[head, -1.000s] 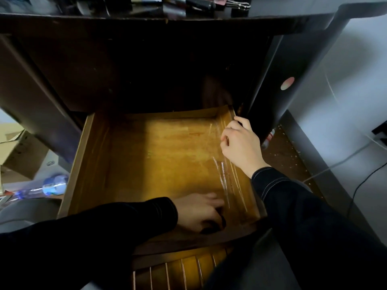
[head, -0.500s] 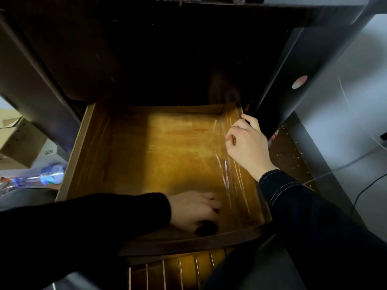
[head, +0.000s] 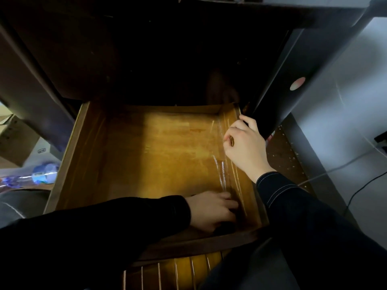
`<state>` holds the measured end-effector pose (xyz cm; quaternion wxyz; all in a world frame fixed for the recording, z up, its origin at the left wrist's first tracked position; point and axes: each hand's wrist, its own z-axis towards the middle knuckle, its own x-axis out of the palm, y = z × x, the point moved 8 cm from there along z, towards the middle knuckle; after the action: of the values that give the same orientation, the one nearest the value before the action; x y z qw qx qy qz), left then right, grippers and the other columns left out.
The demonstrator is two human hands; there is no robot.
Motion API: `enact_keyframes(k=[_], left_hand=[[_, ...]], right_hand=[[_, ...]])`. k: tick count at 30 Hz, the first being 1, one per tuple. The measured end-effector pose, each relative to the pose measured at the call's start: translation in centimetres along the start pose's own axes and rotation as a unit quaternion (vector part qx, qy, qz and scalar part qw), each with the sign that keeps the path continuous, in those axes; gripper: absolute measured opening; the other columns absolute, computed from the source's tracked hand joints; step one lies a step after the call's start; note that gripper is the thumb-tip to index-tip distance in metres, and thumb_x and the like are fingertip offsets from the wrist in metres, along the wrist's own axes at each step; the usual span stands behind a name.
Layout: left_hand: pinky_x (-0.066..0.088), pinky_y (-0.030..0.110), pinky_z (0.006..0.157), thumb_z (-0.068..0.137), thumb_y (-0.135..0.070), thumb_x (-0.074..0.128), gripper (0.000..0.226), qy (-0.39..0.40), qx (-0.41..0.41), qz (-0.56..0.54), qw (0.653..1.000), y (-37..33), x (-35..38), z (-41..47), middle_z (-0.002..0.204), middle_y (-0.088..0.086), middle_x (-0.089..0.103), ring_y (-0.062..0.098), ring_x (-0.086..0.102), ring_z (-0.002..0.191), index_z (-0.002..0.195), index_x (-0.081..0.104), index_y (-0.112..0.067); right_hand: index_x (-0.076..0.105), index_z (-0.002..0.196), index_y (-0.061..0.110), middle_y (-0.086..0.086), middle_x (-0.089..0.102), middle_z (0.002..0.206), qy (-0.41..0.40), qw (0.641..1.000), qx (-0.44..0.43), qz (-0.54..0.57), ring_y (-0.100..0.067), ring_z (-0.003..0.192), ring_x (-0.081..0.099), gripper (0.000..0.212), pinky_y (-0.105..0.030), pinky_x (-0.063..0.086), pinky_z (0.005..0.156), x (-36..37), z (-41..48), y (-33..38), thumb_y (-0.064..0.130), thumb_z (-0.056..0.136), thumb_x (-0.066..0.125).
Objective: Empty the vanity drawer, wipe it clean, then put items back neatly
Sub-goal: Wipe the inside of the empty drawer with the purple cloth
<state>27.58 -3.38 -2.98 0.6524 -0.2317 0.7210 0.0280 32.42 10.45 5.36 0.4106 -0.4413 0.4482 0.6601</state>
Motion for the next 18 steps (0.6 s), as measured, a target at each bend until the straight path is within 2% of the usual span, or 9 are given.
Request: enact_keyframes(k=[5,9,14,18], left_hand=[[0.050,0.044,0.080,0.086,-0.016,0.062,0.034,0.005,-0.017,-0.014,1.000,0.4,0.1,-2.6,0.125,0.006,0.051,0.026,0.044,0.113,0.120,0.064,-0.015],[0.047,0.035,0.072,0.095,-0.027,0.054,0.029,-0.002,-0.047,0.001,0.999,2.5,1.1,-7.9,0.117,-0.001,0.050,0.021,0.045,0.105,0.123,0.060,-0.025],[0.050,0.040,0.086,0.098,-0.038,0.055,0.032,-0.030,-0.133,0.019,0.990,7.9,-0.1,-7.3,0.124,-0.001,0.049,0.022,0.046,0.115,0.129,0.056,-0.029],[0.051,0.043,0.088,0.097,-0.036,0.057,0.036,-0.097,-0.267,-0.008,0.959,15.0,-2.8,-3.2,0.125,0.002,0.050,0.028,0.047,0.115,0.133,0.057,-0.032]], right_hand=[[0.074,0.089,0.016,0.007,0.065,0.113,0.015,1.000,0.004,0.005,-0.018,0.145,0.031,0.015,-0.034,0.052,0.086,0.0,-0.1,0.0,0.019,0.093,0.059],[0.074,0.087,0.017,0.007,0.065,0.112,0.009,1.000,0.002,0.009,-0.018,0.144,0.032,0.015,-0.035,0.053,0.085,0.2,0.0,-0.2,0.018,0.092,0.060],[0.073,0.087,0.017,0.006,0.065,0.112,0.005,1.000,-0.002,0.005,-0.020,0.143,0.034,0.014,-0.036,0.053,0.084,0.4,0.1,-0.3,0.019,0.092,0.061],[0.073,0.087,0.016,0.006,0.065,0.112,-0.003,1.000,-0.006,0.005,-0.020,0.142,0.035,0.013,-0.035,0.054,0.083,0.3,0.1,-0.3,0.019,0.091,0.061]])
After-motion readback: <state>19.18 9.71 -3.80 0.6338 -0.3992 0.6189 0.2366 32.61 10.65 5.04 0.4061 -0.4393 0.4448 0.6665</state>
